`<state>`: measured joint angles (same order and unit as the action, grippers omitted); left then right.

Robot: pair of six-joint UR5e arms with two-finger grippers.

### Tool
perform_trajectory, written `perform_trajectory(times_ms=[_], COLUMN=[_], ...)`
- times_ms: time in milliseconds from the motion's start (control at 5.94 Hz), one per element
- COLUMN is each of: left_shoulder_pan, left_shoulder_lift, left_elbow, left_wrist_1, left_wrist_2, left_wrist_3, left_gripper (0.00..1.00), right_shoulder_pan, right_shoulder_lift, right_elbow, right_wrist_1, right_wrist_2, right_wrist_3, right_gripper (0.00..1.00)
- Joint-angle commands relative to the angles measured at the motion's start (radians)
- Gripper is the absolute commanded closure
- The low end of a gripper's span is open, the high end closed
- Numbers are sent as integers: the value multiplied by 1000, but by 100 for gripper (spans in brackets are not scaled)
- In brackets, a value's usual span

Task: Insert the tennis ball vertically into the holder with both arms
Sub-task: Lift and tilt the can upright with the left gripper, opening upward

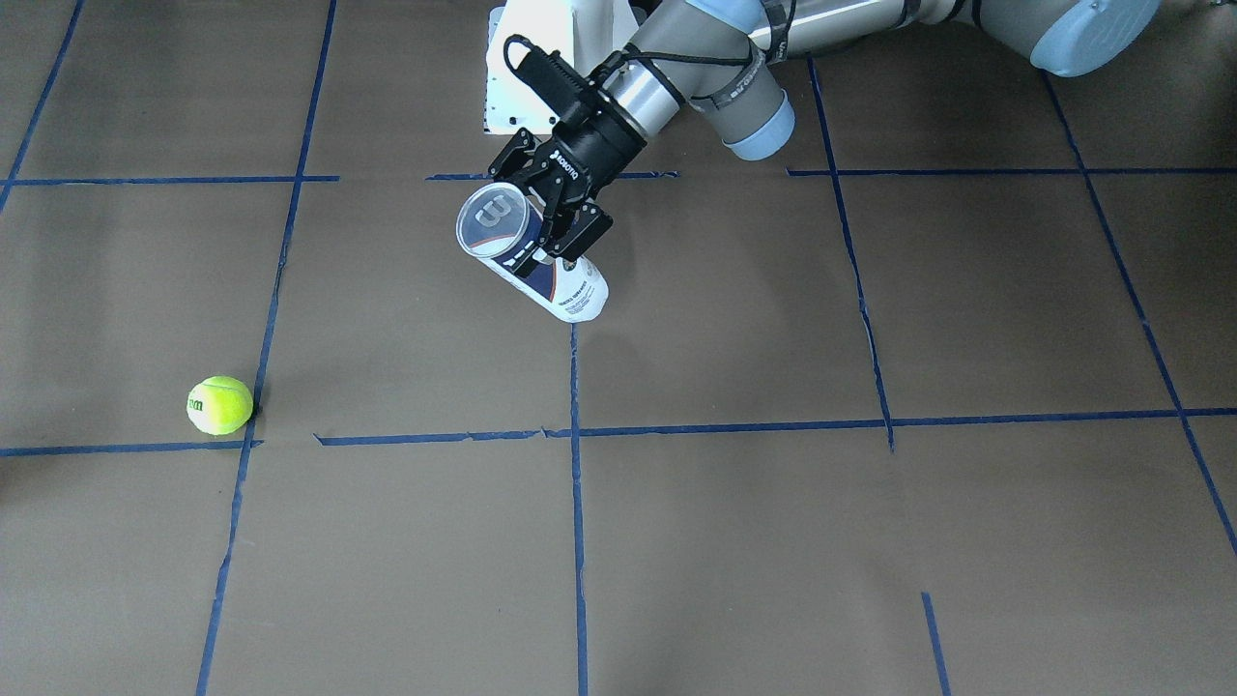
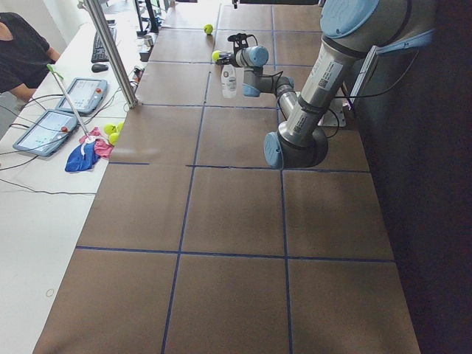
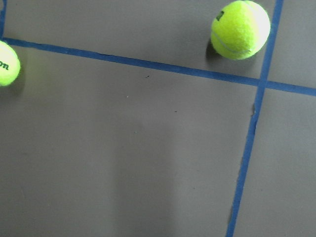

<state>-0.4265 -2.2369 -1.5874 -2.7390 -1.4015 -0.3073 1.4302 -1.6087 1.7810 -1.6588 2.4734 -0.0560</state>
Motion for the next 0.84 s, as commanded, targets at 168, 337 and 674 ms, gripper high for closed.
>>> perform_trajectory(times_ms=[168,337,674], left_shoulder_pan=[75,77,87], left_shoulder_lift=[23,23,26], left_elbow=[129,168,228], left_wrist_1=[-374,-443,-505], left_wrist_2=[227,230,231], left_wrist_3=[-62,-61,-59], left_gripper=[21,21,21], right_shoulder_pan=[-79,-106,-219], right_shoulder_lift=[32,83,150], right_elbow=[-15,-18,-18], right_wrist_1=[88,90,163], right_wrist_2=[22,6,-124], right_wrist_3=[8,81,259], right_gripper=[1,2,0])
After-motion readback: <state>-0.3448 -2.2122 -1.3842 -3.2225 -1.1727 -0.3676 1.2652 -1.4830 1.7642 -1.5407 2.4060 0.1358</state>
